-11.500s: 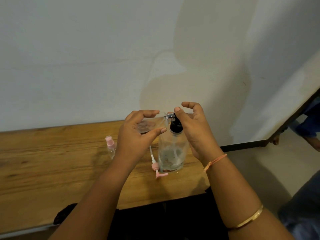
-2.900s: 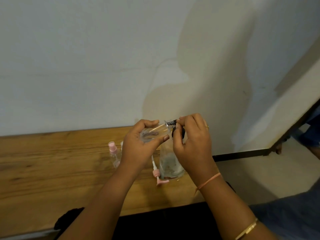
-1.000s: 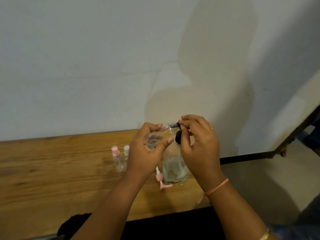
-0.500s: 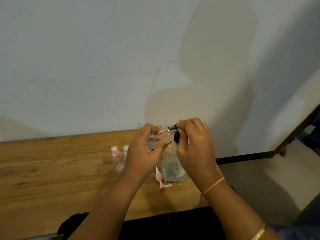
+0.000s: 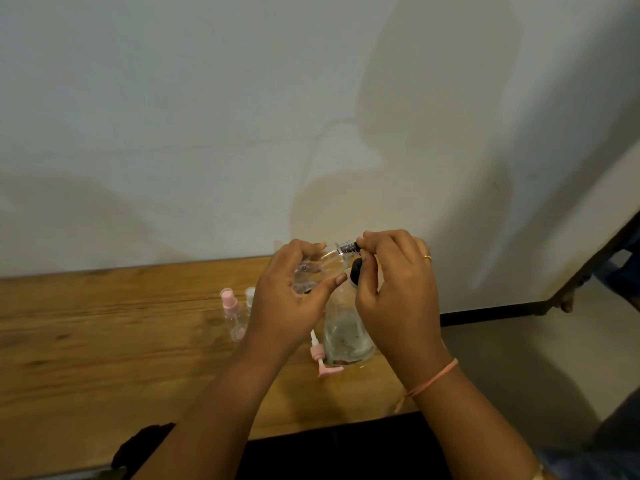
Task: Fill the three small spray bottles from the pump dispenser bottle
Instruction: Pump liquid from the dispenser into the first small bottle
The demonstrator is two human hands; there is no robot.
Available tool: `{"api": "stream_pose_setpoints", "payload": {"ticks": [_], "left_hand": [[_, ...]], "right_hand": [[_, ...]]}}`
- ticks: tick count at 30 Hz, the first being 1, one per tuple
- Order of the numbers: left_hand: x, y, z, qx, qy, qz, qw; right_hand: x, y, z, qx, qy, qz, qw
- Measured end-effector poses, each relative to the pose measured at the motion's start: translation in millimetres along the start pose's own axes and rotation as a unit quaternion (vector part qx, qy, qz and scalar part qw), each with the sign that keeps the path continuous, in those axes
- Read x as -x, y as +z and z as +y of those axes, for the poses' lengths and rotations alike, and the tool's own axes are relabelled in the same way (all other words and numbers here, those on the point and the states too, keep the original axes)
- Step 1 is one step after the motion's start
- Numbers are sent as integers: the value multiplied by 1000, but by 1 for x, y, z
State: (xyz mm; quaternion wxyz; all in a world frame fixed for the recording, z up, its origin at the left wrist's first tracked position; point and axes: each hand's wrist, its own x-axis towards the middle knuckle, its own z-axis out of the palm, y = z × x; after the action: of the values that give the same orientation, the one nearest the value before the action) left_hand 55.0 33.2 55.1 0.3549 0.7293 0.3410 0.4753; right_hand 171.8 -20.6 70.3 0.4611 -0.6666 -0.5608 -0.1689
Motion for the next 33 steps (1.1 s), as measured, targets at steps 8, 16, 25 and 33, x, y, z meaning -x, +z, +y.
{"api": "stream_pose_setpoints", "payload": {"ticks": [8,16,25,33], "left_hand": [[2,3,-10,-27,-3,-3,1000],[4,3,-6,7,11,17,1000],[3,3,-5,3,-6,16,1000],[6,5,-8,-4,-14,11,1000]], "right_hand": [[3,8,1,19,4,-18,1000],[4,4,-6,-25,41,13,999],[1,4,0,-45,27,-2,999],[5,7,-7,-16,38,1,999]]}}
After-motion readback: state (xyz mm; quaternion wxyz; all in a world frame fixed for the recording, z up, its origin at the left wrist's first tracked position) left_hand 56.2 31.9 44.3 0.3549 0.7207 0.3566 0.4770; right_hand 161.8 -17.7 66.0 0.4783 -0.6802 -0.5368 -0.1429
